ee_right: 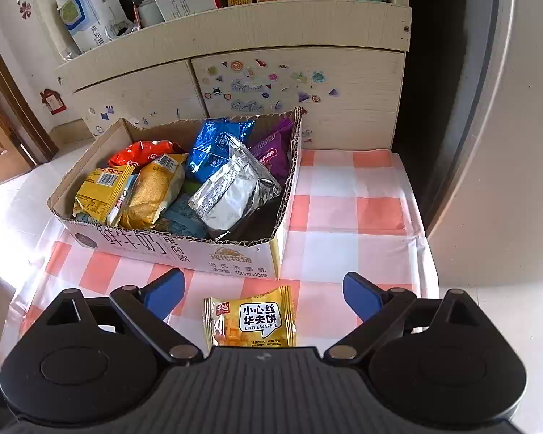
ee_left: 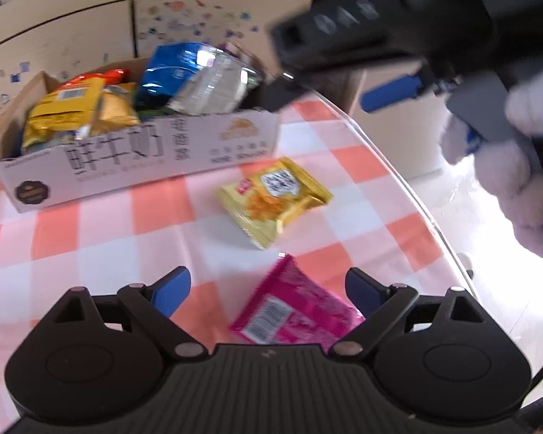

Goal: Organize snacks
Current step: 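Move the left tool to the pink packet while the right tool approaches the yellow biscuit packet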

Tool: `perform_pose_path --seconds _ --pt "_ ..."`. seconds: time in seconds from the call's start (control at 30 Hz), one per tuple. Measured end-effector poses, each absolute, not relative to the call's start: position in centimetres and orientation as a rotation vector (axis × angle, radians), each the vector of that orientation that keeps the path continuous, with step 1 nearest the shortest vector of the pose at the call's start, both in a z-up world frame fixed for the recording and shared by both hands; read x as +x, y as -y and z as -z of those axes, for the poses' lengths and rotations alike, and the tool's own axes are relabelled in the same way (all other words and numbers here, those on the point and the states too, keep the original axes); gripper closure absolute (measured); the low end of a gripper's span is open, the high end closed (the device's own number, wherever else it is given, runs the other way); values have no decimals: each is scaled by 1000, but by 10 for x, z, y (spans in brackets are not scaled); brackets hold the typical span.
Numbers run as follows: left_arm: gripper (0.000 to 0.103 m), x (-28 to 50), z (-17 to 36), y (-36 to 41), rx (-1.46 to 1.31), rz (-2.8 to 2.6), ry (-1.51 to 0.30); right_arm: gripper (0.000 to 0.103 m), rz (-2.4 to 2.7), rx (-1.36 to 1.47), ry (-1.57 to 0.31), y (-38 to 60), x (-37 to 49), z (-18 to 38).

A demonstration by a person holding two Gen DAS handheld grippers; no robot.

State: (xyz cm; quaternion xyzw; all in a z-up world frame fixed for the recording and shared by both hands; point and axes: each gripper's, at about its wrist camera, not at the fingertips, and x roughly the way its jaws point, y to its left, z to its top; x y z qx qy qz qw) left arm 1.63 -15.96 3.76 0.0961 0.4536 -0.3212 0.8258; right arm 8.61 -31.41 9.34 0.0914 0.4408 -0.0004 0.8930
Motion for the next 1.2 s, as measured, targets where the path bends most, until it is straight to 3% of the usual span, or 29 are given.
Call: perform_pose_path --seconds 0.27,0.73,0.93,1.2 --pt "11 13 -15 170 280 644 -1006 5 -1 200 -974 319 91 -77" --pt "10 27 -27 87 339 393 -1008 5 -9 359 -1083 307 111 -32" --pt "10 48 -29 62 243 295 -1033 5 -159 485 -1137 289 114 -21" --pt "10 36 -32 75 192 393 -1037 5 -99 264 -1041 283 118 -41"
